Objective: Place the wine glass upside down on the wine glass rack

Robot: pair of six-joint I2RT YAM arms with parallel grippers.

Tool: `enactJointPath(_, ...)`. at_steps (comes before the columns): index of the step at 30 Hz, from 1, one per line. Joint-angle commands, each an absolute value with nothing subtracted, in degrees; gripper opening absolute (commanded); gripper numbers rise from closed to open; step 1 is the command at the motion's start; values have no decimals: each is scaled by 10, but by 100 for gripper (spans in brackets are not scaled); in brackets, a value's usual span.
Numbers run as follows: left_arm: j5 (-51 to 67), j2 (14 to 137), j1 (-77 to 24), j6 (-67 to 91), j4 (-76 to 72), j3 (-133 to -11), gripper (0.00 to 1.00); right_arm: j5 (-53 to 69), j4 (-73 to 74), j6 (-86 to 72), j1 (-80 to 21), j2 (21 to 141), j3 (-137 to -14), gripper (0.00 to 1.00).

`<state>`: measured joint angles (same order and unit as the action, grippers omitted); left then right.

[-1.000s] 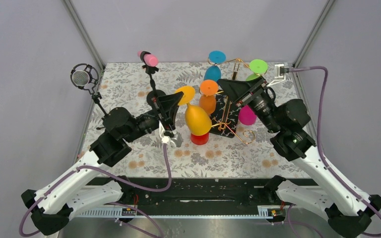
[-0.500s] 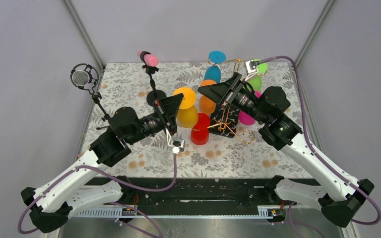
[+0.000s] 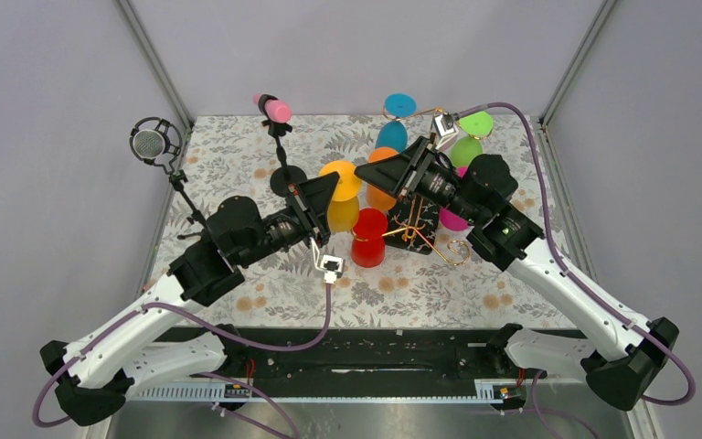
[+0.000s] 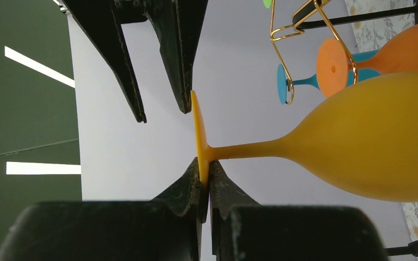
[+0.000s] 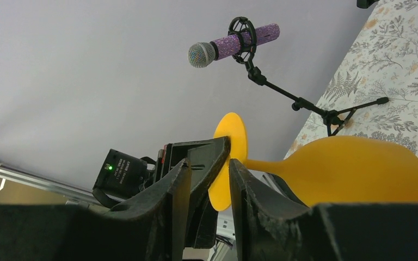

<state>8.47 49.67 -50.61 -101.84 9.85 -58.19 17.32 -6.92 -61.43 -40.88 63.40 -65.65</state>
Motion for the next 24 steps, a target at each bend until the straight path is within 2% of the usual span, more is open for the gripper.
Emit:
enactJointPath(1,72,494,-512,-1035,68,-614,0,186,-69,-613,-410,638,-661,40)
enactJointPath(11,61,488,-513,-1023,62,-607,0,93,13,-543,-410,606,-662,40)
enactJointPath(15,61,489,-515,-1019,57,-602,0,122,18,-554,-409,621,-667,40)
enactJointPath(24,58,500,-517,-1018,57,-599,0,206,-78,-592,-410,649,-665,38)
